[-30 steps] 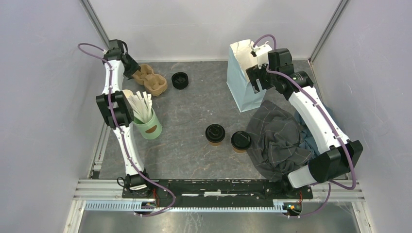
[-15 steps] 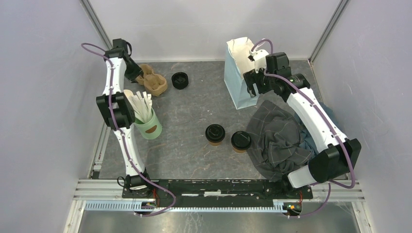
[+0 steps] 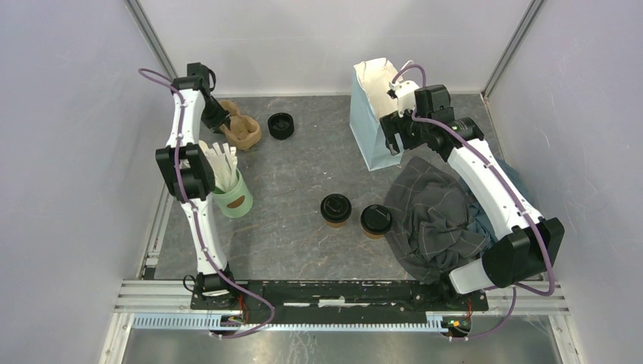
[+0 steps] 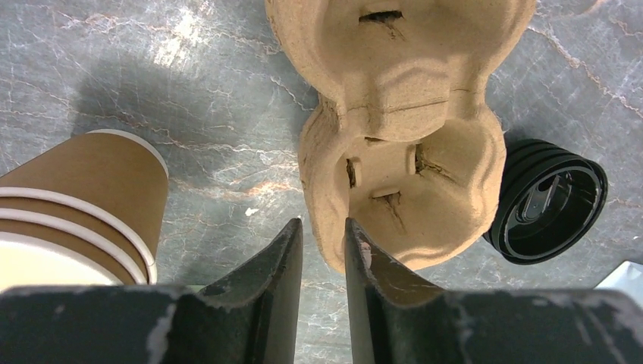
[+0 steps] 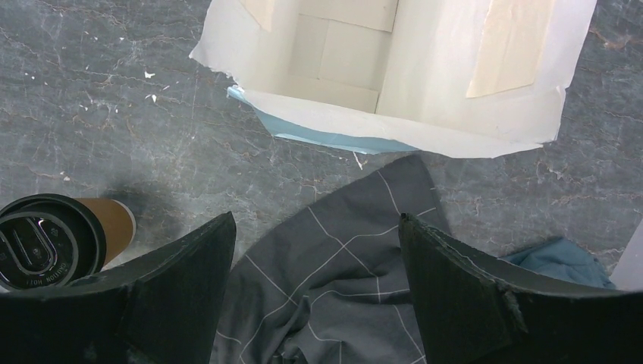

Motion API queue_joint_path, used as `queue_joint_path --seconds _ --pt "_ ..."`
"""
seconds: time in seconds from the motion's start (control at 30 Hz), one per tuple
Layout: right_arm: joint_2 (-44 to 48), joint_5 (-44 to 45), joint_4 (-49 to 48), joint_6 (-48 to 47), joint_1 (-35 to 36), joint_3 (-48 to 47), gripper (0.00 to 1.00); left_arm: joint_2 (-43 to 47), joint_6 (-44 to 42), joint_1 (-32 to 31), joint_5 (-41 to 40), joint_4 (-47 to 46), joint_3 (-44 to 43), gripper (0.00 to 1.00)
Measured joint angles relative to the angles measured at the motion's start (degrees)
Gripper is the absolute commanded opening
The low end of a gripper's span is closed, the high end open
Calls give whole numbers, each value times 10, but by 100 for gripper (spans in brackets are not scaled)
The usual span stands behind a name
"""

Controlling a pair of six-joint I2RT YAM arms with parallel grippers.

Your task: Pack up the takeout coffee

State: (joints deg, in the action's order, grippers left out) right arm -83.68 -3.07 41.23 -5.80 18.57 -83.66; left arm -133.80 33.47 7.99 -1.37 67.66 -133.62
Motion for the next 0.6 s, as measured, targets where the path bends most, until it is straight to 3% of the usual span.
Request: queue_joint_path --seconds 0.23,0.6 --pt "0 0 0 0 0 0 85 -13 0 -4 -8 0 0 37" --pt "0 0 0 0 0 0 85 -26 0 -6 -13 -5 -2 24"
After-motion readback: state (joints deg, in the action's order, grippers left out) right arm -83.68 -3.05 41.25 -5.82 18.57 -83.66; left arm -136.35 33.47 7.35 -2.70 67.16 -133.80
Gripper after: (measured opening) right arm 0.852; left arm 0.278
